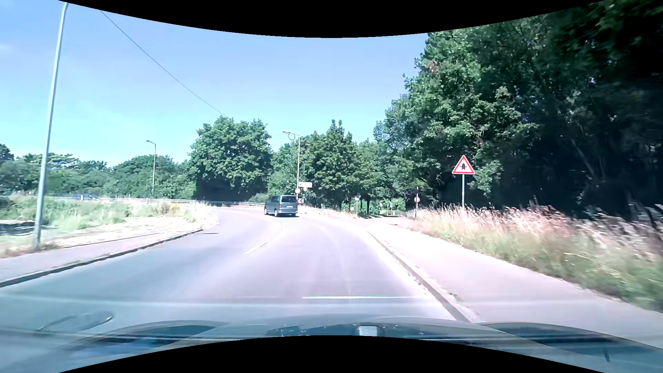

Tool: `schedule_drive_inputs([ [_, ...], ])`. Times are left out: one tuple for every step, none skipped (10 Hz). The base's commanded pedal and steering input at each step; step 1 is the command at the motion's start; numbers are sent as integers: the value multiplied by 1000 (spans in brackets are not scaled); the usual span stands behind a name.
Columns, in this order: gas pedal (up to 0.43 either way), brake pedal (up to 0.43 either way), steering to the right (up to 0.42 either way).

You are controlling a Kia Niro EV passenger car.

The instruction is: Follow the waypoints while adhering to traffic rules and regulations

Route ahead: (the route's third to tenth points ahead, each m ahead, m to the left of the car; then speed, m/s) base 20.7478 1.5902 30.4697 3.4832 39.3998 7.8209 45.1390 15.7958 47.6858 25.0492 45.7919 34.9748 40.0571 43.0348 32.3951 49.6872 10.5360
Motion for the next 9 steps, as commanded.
schedule_drive_inputs([
  [0,0,-9],
  [0,0,-9],
  [0,0,-9],
  [0,0,-9],
  [0,0,-11],
  [0,0,-14],
  [0,0,-19],
  [0,0,-26],
  [0,0,-29],
])
